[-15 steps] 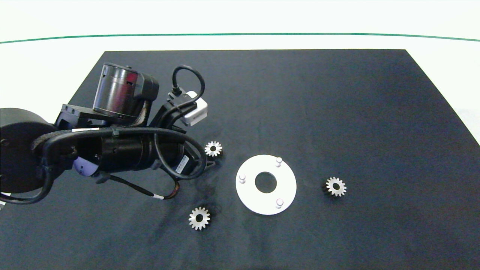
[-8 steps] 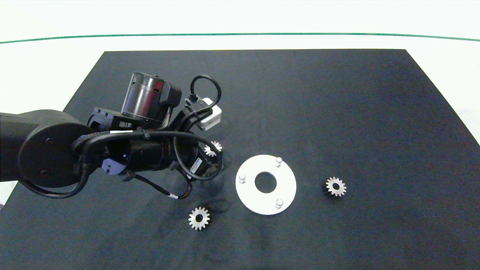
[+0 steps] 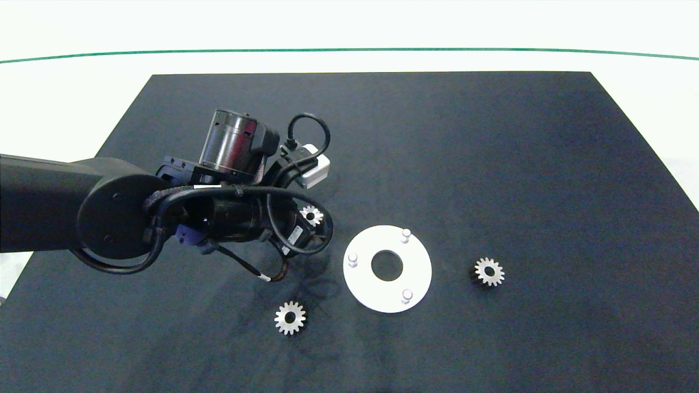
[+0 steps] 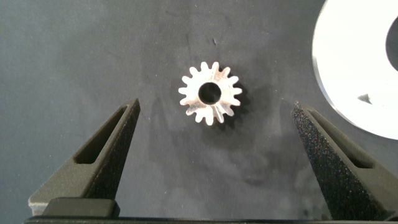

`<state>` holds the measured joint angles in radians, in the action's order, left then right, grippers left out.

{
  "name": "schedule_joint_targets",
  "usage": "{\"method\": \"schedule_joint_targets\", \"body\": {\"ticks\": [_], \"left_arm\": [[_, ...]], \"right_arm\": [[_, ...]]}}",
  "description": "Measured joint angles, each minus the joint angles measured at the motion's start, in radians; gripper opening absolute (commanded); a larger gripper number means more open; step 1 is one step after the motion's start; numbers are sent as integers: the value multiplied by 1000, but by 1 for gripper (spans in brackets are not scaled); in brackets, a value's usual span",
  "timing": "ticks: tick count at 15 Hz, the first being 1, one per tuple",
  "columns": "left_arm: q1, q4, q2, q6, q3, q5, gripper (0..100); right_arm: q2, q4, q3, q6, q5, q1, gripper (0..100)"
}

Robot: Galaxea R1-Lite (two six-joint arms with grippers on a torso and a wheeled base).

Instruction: Install three planetary gears onto the carrier pins

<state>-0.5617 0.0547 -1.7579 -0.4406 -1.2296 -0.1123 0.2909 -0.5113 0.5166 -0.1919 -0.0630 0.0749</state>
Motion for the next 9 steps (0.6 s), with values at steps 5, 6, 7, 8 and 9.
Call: {"method": "schedule_joint_targets", "body": {"ticks": [5,6,7,8,9], "left_arm": [[2,-2,-39,3,-6,0,100],[2,-3,-43,3,-10,1,98],[5,-3,-46,3,-13,1,96],[13,-3,-47,3,-16,1,95],[19,-3,-48,2,-19,1,92]], "right_arm": [[-8,-1,-1,0,0,1,100],[-10,-1,-2,0,-1,1,100],[-10,-1,-2,0,-1,1,100],[-10,-1,-2,0,-1,1,100],[-11,-1,-2,0,-1,1,100]]}}
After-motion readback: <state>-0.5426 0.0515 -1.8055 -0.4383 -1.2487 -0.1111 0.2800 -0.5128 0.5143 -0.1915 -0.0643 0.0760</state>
